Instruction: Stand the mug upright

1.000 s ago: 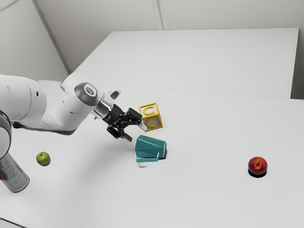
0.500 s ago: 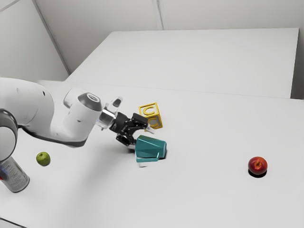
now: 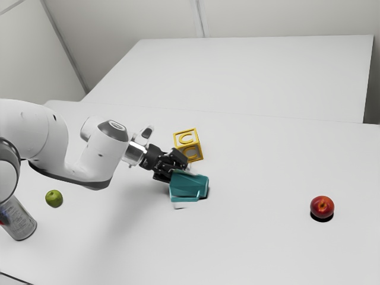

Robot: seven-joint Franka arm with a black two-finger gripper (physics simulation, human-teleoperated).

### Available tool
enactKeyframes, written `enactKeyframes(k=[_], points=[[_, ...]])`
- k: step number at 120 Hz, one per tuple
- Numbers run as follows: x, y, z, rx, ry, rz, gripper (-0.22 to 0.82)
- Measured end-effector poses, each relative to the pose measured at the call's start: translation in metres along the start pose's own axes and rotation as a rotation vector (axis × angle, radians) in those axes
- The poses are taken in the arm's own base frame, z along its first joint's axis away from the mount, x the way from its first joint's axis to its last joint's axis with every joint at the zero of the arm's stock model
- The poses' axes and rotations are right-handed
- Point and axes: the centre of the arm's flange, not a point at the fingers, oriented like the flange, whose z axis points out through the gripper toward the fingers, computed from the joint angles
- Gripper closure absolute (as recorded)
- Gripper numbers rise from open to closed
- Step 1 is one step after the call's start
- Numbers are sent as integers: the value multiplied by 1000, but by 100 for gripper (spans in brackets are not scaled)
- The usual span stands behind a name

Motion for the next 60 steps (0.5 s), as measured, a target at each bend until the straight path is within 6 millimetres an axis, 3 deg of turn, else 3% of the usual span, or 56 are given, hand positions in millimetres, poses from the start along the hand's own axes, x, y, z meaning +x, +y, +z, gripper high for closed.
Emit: enactKeyframes(k=[30, 44, 60], points=[[0, 6, -1, -4, 3, 47, 63], [0, 10, -2, -8, 7, 63, 68], [-1, 32, -12, -26, 25, 111, 73]])
